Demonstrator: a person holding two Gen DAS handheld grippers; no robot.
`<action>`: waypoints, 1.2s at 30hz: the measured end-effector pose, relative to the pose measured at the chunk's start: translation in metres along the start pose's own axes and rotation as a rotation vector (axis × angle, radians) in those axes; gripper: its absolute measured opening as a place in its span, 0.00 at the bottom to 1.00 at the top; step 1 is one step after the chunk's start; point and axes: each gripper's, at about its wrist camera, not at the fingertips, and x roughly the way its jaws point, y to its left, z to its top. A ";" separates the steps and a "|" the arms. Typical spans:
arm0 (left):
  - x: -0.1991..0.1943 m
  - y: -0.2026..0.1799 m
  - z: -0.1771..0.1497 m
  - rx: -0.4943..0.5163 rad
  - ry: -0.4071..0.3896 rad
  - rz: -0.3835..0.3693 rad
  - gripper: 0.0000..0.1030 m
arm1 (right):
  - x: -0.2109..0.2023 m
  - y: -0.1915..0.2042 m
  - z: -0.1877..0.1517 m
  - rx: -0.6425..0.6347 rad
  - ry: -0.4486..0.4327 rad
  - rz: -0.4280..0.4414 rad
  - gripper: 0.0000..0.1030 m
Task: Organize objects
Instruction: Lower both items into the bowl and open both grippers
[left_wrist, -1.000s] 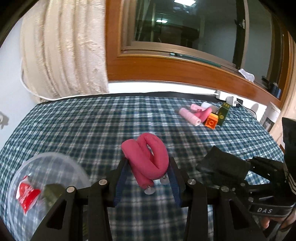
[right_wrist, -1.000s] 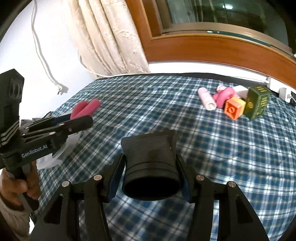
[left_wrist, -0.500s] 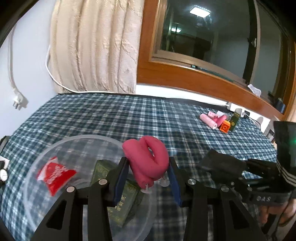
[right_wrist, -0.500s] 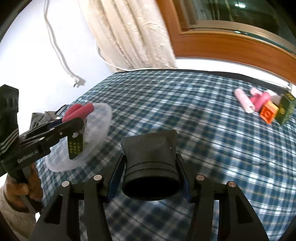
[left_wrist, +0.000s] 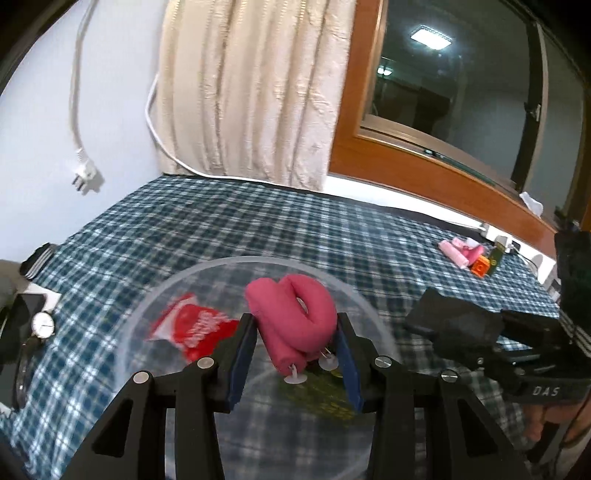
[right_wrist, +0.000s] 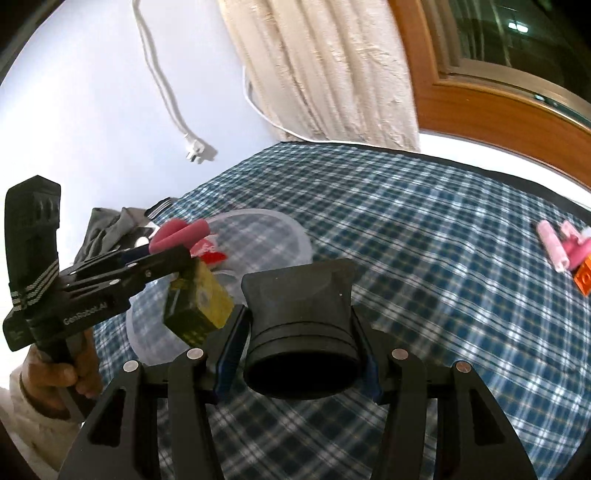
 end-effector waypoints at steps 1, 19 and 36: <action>-0.001 0.004 -0.001 -0.002 -0.001 0.009 0.44 | 0.002 0.003 0.001 -0.005 0.002 0.003 0.54; -0.020 0.039 -0.015 -0.021 -0.006 0.104 0.72 | 0.042 0.060 0.012 -0.139 0.052 0.067 0.54; -0.025 0.042 -0.015 -0.035 -0.008 0.097 0.88 | 0.039 0.047 0.019 -0.105 0.010 -0.004 0.69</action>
